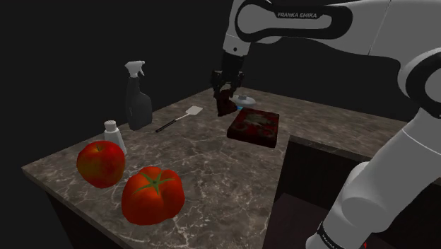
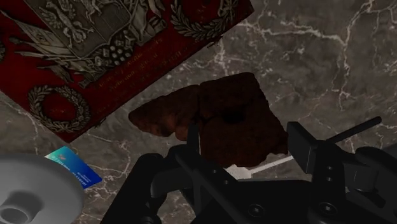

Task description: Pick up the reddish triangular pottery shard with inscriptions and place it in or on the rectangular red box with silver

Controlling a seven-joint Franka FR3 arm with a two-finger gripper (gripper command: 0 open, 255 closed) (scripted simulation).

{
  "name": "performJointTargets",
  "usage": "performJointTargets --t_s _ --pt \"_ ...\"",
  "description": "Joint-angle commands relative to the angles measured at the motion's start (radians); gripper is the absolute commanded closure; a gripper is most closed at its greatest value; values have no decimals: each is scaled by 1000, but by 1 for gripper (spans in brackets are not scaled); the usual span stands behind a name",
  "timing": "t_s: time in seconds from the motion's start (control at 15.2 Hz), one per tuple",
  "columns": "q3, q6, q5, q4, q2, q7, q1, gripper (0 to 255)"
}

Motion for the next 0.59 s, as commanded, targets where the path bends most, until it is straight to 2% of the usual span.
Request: performJointTargets --t_s 0.0,0.53 --pt "-17 -1 8 -71 -72 -27 -7 255" --pt "-98 -52 8 -305 -352 -130 -31 255"
